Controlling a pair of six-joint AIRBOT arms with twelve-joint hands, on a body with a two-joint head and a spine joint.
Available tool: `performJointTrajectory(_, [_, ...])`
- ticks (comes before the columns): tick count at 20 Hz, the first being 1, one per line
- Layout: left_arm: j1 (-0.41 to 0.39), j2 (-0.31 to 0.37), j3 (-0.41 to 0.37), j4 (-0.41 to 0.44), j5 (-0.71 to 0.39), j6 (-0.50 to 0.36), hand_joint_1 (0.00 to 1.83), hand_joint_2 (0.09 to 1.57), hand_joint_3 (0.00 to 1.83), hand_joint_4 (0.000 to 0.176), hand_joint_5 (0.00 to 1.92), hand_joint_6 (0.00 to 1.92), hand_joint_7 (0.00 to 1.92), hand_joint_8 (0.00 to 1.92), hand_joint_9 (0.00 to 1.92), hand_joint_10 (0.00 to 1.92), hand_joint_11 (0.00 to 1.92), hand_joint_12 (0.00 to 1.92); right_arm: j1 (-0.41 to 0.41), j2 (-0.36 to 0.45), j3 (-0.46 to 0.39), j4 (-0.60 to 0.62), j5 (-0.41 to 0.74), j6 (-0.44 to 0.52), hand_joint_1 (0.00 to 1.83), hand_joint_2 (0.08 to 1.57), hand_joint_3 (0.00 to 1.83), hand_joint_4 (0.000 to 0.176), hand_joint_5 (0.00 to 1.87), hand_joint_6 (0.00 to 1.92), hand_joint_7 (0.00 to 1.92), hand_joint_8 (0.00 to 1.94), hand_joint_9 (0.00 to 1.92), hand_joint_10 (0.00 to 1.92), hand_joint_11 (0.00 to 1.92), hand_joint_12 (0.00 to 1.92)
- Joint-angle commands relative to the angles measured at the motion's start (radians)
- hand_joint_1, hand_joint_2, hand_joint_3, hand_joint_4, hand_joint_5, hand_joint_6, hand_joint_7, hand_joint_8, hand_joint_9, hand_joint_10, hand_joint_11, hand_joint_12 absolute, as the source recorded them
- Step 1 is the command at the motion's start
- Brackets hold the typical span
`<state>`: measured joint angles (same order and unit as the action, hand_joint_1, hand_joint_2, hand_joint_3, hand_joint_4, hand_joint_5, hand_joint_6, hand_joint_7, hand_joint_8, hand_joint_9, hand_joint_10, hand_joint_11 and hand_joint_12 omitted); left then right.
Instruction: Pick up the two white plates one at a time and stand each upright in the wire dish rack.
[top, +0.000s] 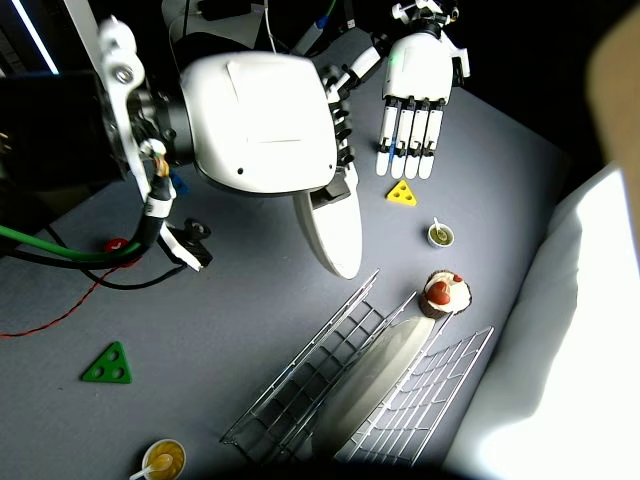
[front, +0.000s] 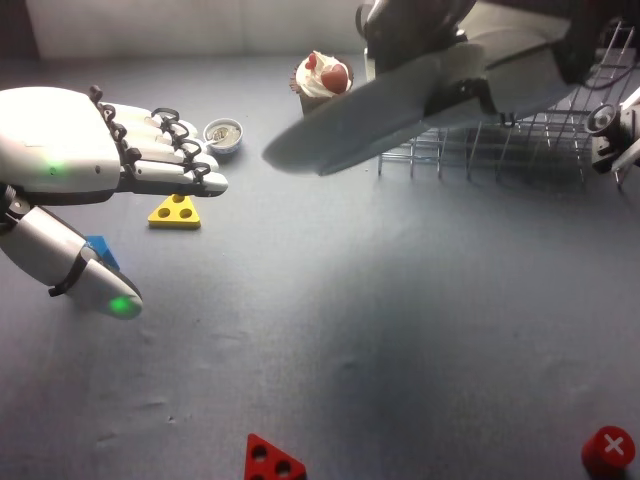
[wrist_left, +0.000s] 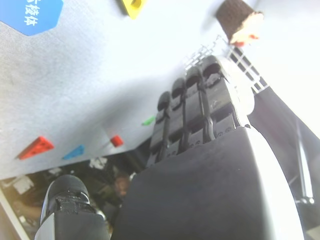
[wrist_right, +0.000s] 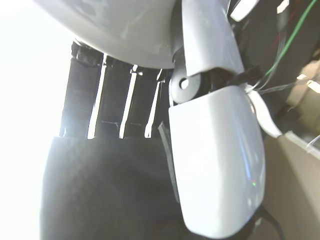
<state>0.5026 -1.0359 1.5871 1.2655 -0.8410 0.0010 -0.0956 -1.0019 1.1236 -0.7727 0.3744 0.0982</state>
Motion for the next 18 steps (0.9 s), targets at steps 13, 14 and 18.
performJointTrajectory(13, [-0.012, 0.036, 0.006, 0.014, -0.069, -0.001, 0.00, 0.88, 0.00, 0.000, 0.09, 0.01, 0.12, 0.01, 0.12, 0.01, 0.11, 0.01, 0.138, 0.064, -0.006, 0.168, -0.156, 0.124, 1.50, 1.04, 0.00, 0.000, 0.95, 0.96, 1.15, 0.43, 1.15, 0.68, 1.06, 1.28])
performJointTrajectory(14, [-0.018, 0.038, 0.006, 0.014, -0.067, -0.001, 0.00, 0.88, 0.00, 0.000, 0.10, 0.01, 0.14, 0.01, 0.13, 0.02, 0.13, 0.02, 0.141, 0.067, -0.002, 0.193, -0.170, 0.124, 1.50, 1.04, 0.00, 0.000, 0.93, 0.98, 1.16, 0.41, 1.16, 0.67, 1.04, 1.31])
performJointTrajectory(18, [-0.039, 0.065, -0.038, 0.073, -0.097, -0.001, 0.00, 0.87, 0.00, 0.000, 0.11, 0.01, 0.14, 0.01, 0.12, 0.01, 0.11, 0.01, 0.159, 0.076, 0.022, 0.265, -0.226, 0.123, 1.50, 1.04, 0.00, 0.000, 0.94, 0.95, 1.17, 0.42, 1.20, 0.61, 1.02, 1.31])
